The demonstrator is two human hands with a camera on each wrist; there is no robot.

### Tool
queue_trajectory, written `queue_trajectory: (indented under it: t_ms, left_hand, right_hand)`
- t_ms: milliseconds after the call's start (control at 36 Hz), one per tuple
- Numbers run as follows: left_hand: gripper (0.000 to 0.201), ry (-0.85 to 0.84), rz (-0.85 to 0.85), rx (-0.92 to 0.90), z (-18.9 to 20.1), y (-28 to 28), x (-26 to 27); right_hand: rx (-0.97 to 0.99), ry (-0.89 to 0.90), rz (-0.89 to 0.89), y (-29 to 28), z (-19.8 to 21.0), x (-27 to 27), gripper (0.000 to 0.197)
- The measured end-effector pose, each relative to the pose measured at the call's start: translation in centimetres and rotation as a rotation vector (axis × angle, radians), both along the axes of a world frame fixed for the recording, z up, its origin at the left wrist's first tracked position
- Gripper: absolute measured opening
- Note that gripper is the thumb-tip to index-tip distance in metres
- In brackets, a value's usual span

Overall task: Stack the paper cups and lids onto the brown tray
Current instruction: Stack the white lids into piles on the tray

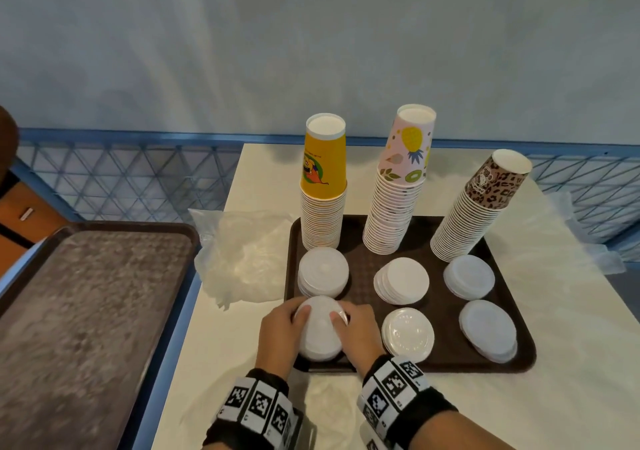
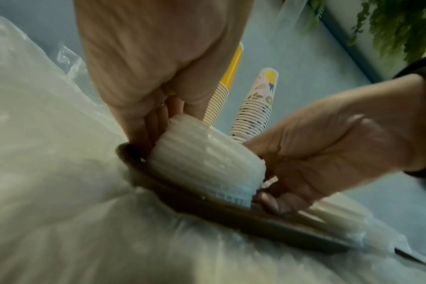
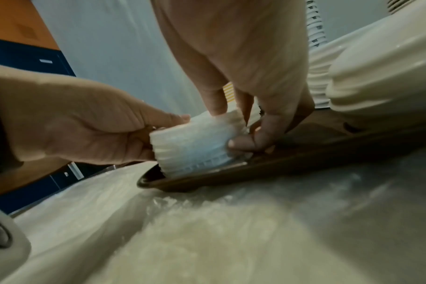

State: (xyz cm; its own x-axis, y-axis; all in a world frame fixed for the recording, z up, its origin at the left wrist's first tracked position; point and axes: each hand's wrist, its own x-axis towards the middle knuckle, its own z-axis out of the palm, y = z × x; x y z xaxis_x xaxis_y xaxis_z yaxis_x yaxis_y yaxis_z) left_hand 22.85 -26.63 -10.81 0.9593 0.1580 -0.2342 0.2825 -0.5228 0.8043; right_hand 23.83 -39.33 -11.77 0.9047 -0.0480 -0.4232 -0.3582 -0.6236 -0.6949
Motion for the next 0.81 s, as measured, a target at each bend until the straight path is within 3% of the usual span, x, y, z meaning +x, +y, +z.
queue_trajectory:
  t_ms: [250, 361, 528, 611, 722, 806]
  left_hand:
    - [0.026, -0.028, 0.015, 0.081, -0.4, -0.1, 0.0]
    - [0.028, -0.028, 0.003, 0.051, 0.1, 0.1, -0.2]
    - [0.036, -0.244, 0.146, 0.038, 3.4, -0.6, -0.6]
    - [0.031, -0.35, 0.085, 0.022, 6.2, -2.8, -0.5]
    - [0.045, -0.116, -0.121, -0.063, 8.1, -7.6, 0.2]
    - [0.055, 0.121, -0.208, -0.04, 6.6, -10.8, 2.2]
  right_hand:
    - [-0.015, 0.0, 0.038, -0.1, 0.4, 0.4, 0.032]
    - [-0.032, 0.031, 0.047, -0.3, 1.0, 0.3, 0.043]
    - [0.093, -0.185, 0.022, -3.5, 4.4, 0.2, 0.037]
    - [0.132, -0.306, -0.072, -6.2, 5.9, 0.8, 0.038]
    - [0.079, -0.292, -0.186, -9.8, 5.2, 2.1, 0.044]
    - [0.019, -0.145, -0.211, -11.9, 3.6, 3.3, 0.051]
